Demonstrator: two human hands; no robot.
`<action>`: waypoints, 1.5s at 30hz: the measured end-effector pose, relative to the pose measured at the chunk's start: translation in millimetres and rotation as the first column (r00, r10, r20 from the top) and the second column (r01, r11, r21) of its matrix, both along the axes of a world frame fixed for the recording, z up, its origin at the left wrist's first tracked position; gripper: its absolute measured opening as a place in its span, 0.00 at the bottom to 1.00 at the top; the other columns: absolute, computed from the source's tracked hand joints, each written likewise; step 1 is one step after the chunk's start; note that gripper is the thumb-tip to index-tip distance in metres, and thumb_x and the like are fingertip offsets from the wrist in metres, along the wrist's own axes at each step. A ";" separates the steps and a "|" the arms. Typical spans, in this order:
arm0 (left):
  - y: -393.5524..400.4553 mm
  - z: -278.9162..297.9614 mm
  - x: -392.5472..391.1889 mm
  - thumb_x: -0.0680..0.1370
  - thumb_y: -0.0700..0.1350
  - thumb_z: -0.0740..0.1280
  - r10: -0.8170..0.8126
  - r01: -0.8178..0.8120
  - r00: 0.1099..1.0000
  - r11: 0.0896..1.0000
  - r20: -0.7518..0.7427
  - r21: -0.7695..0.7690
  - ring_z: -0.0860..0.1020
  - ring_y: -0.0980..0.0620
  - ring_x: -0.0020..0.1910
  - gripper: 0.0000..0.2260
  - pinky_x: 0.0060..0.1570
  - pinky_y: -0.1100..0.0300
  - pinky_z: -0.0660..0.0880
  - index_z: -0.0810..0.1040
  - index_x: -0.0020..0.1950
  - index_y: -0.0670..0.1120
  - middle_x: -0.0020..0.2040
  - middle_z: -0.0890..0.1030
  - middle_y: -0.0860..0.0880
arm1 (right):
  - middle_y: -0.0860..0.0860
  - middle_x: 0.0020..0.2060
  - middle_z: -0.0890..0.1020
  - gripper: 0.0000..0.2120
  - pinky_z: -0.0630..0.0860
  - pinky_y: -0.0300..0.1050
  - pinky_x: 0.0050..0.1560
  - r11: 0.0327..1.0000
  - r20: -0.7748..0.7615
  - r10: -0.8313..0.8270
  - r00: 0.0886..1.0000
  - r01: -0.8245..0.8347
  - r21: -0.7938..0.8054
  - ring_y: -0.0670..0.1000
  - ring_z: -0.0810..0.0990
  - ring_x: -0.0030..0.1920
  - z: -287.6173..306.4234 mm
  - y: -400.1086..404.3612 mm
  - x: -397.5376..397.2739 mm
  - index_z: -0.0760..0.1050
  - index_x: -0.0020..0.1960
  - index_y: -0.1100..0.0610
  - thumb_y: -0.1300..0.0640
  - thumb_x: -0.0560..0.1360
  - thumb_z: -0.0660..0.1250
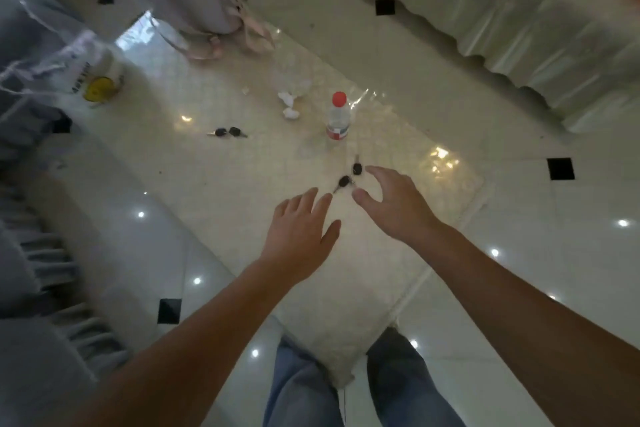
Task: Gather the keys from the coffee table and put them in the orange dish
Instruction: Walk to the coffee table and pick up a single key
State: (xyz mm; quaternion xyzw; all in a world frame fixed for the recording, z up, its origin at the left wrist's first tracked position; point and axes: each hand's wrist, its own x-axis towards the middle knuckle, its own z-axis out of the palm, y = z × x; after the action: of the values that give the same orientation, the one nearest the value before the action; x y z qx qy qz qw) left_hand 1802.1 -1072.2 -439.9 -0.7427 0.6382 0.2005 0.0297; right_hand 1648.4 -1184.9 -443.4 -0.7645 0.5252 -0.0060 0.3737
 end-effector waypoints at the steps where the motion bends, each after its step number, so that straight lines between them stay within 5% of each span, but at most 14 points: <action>1: -4.1 -16.6 4.9 0.81 0.60 0.50 -0.016 0.016 1.000 1.000 -0.001 0.006 0.65 0.43 0.72 0.25 0.71 0.46 0.61 0.60 0.74 0.49 0.76 0.64 0.44 | 0.52 0.70 0.70 0.28 0.63 0.51 0.66 1.000 0.003 -0.022 1.000 0.022 -0.010 0.55 0.65 0.70 -16.5 -0.7 3.7 0.65 0.73 0.54 0.41 0.77 0.60; 7: -28.3 -119.5 23.4 0.80 0.61 0.54 0.070 -0.069 0.997 0.995 -0.014 0.066 0.64 0.43 0.72 0.27 0.71 0.45 0.61 0.59 0.75 0.49 0.75 0.64 0.45 | 0.49 0.68 0.72 0.24 0.61 0.42 0.62 0.992 0.042 -0.109 0.993 0.112 -0.061 0.51 0.67 0.69 -125.8 -3.7 19.5 0.67 0.71 0.51 0.44 0.77 0.61; 18: -49.1 -259.6 34.5 0.78 0.56 0.60 0.027 -0.021 0.999 0.987 -0.034 0.162 0.70 0.43 0.66 0.25 0.63 0.47 0.69 0.62 0.72 0.47 0.70 0.70 0.45 | 0.54 0.68 0.72 0.24 0.67 0.51 0.63 0.990 -0.054 -0.141 0.989 0.141 -0.003 0.55 0.68 0.67 -262.3 -6.1 23.3 0.66 0.71 0.55 0.47 0.78 0.60; 28: -85.4 -273.4 26.9 0.77 0.54 0.63 0.048 -0.048 0.999 0.997 -0.006 0.053 0.70 0.44 0.65 0.23 0.62 0.47 0.68 0.64 0.69 0.48 0.68 0.70 0.46 | 0.54 0.69 0.69 0.29 0.70 0.55 0.61 0.997 -0.083 -0.040 0.996 0.034 -0.069 0.58 0.67 0.66 -268.6 -56.0 46.1 0.62 0.73 0.56 0.44 0.76 0.62; 34: -96.6 -282.4 40.4 0.77 0.54 0.63 -0.014 0.012 0.998 1.000 0.068 0.028 0.67 0.43 0.68 0.24 0.66 0.45 0.67 0.63 0.69 0.47 0.71 0.67 0.44 | 0.59 0.75 0.57 0.40 0.64 0.59 0.67 0.980 -0.325 0.134 0.936 -0.173 -0.095 0.61 0.56 0.73 -288.7 -75.2 68.7 0.57 0.75 0.53 0.39 0.70 0.68; 45: -62.4 -277.7 74.4 0.79 0.55 0.59 -0.071 0.068 0.995 0.996 0.063 0.061 0.62 0.42 0.73 0.25 0.71 0.44 0.61 0.62 0.73 0.48 0.76 0.63 0.43 | 0.55 0.62 0.73 0.22 0.73 0.52 0.55 0.932 -0.219 0.200 0.955 -0.254 -0.257 0.57 0.71 0.60 -296.8 -17.2 65.0 0.72 0.63 0.57 0.57 0.70 0.71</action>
State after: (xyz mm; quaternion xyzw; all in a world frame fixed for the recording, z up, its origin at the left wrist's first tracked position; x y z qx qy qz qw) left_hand 1876.5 -1134.6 -717.6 -0.7250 0.6561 0.1937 0.0794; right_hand 1713.4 -1202.1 -740.2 -0.8627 0.4600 0.0353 0.2073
